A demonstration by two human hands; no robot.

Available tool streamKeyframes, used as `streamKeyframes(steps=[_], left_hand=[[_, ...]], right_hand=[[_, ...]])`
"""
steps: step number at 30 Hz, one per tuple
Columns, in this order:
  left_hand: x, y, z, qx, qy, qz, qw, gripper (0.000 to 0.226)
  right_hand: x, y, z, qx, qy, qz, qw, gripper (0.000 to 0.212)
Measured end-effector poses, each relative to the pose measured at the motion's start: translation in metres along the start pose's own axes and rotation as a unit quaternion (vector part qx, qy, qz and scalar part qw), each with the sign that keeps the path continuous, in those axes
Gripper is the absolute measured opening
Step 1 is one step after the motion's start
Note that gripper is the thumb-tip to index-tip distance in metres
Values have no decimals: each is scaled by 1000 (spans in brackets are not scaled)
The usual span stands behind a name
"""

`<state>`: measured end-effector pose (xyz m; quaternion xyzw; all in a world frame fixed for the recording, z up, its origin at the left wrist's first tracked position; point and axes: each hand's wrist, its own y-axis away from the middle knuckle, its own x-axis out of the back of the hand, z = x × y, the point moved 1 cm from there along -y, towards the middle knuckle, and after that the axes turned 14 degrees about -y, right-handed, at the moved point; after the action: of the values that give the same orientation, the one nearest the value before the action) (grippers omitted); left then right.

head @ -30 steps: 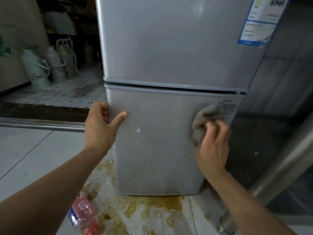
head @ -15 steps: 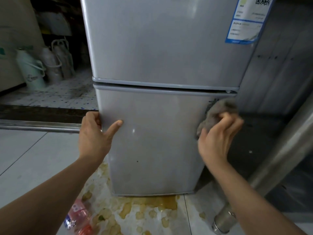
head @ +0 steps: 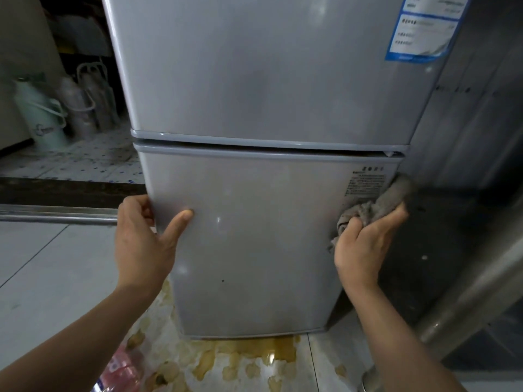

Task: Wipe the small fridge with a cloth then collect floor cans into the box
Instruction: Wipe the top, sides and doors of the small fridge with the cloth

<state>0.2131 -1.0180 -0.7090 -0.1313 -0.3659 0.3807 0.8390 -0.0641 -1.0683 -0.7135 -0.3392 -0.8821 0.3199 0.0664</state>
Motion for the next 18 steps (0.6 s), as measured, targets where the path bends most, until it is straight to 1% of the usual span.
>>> streamKeyframes(steps=[5, 7, 9, 13, 15, 16, 18], left_hand=[[0, -2, -1, -8, 12, -8, 1000, 50], [1, -2, 0, -8, 13, -10, 1000, 48], [4, 0, 1, -3, 17, -11, 1000, 49], [2, 16, -9, -10, -6, -31, 999, 60], [-3, 28, -18, 6, -29, -41, 999, 56], [-6, 32, -22, 11, -36, -42, 998, 52], [-11, 33, -28, 19, -41, -44, 998, 48]], right_hand=[[9, 64, 49, -38, 61, -48, 996, 61], [9, 76, 47, -55, 61, -47, 996, 66], [5, 75, 38, -50, 41, -39, 997, 70], [-9, 53, 16, 16, 33, -25, 999, 73], [-16, 49, 11, 57, 57, -20, 997, 75], [-18, 52, 14, 86, 78, -27, 993, 74], [-15, 72, 32, 148, 141, -81, 976, 69]])
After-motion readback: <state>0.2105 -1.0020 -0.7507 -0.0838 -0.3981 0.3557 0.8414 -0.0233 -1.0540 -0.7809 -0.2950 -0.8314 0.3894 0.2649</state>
